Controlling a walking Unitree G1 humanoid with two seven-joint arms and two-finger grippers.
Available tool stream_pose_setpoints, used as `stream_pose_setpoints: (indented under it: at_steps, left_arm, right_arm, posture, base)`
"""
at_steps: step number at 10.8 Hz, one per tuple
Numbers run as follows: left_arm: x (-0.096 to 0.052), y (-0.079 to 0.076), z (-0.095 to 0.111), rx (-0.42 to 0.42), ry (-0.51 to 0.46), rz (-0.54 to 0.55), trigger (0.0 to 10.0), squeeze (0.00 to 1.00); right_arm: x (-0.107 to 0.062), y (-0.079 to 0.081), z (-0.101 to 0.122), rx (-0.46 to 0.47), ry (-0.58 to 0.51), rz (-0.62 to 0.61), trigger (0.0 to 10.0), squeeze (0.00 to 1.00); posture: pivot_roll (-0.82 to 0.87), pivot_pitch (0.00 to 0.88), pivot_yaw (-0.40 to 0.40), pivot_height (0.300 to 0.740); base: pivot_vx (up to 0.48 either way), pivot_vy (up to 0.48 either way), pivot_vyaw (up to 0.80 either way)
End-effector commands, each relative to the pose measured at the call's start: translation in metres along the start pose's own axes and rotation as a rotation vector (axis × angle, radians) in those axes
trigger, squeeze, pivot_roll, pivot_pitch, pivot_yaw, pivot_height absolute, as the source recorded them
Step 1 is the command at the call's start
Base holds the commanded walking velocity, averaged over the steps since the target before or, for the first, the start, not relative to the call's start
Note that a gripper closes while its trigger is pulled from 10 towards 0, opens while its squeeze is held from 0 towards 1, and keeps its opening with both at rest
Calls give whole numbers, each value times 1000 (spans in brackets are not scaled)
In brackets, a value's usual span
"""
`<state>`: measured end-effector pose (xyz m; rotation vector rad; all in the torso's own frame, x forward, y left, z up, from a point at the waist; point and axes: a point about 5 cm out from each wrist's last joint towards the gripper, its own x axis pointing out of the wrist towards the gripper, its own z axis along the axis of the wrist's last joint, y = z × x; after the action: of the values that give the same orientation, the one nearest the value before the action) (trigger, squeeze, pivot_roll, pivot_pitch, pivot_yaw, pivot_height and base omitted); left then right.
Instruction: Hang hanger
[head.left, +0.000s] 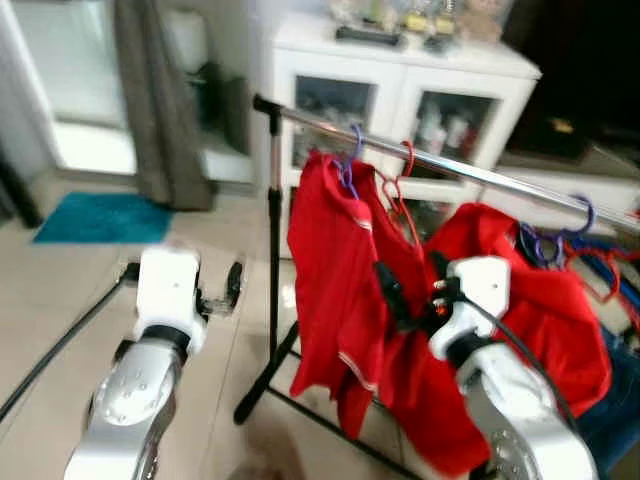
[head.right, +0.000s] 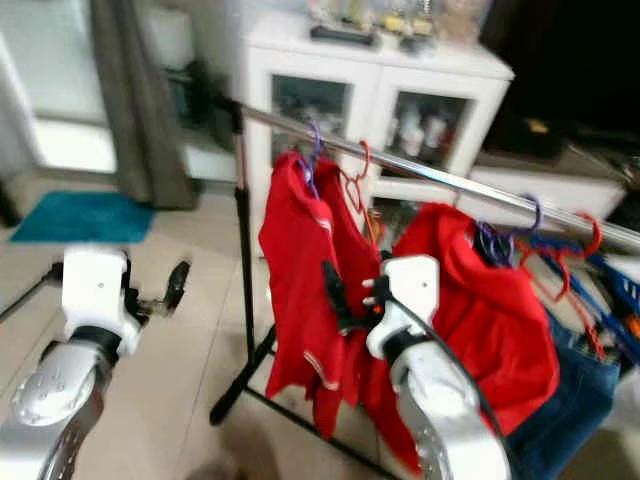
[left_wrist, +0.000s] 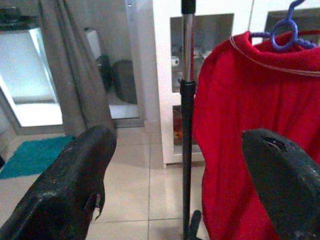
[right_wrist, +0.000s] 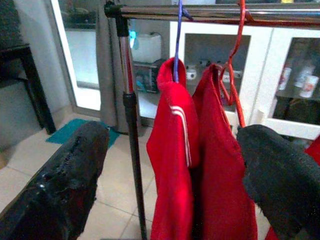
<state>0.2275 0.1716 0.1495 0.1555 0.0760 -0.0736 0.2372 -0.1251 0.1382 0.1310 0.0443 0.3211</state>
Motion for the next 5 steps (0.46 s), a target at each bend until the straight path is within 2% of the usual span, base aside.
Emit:
stream_pose_setpoints:
  at_steps: [1,3,4,5]
  left_arm:
    - [0,-2,3,9,-6,-6,10000,0]
    - [-2,-11,8,13,-24,-82,10000,0]
    - [-8,-21,8,33,8,-183,10000,0]
    - [-12,-23,6,53,21,-209,10000,306]
  right_arm:
    - [3,-4,1,19,-7,4,10000,1000]
    - [8,-3,7,76,-20,19,10000,1000]
    - [16,-7,12,128,-45,-16,10000,1000]
    - [20,-11,11,154,-47,-46,10000,1000]
  posture:
    - [136,0,-83,740]
    - [166,0,-112,740]
    - [196,0,-146,740]
    - [200,1,-152,740]
  base:
    - [0,480,0]
    - [0,0,0]
    - [0,0,0]
    - [0,0,0]
